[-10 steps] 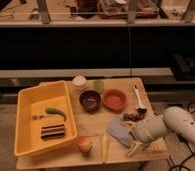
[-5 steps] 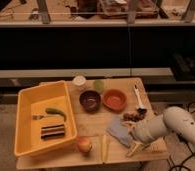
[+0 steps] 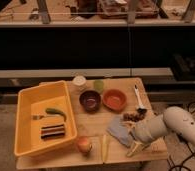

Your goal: Place sponge in red bowl

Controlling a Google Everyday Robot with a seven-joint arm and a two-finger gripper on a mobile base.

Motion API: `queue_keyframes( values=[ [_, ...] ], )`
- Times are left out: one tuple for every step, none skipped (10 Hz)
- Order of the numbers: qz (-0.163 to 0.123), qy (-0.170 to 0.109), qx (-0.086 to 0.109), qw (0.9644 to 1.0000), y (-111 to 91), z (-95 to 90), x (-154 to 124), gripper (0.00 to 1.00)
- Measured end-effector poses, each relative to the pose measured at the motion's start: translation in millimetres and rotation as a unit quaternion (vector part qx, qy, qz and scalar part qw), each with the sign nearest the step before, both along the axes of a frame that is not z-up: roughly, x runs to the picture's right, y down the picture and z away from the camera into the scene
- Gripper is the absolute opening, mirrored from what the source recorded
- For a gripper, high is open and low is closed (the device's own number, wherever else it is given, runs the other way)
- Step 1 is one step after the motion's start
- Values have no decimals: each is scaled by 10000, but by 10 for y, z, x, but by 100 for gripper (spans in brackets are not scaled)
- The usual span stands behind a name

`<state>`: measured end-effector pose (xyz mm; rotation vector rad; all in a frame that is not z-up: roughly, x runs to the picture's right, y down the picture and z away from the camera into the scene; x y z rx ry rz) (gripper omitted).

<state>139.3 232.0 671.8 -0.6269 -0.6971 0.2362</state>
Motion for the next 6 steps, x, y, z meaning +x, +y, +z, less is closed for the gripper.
queue_keyframes(
  values=[
    [0, 0, 0, 10000, 0, 0, 0, 80],
    [-1, 5, -1, 10000, -1, 0, 1, 80],
    [6, 74, -25, 10000, -3, 4, 12, 80],
    [66, 300, -35, 9995, -27, -2, 45, 80],
    [182, 646, -50, 9977, -49, -28, 143, 80],
    [297, 959, -52, 9949, -80, -67, 280, 80]
  ],
)
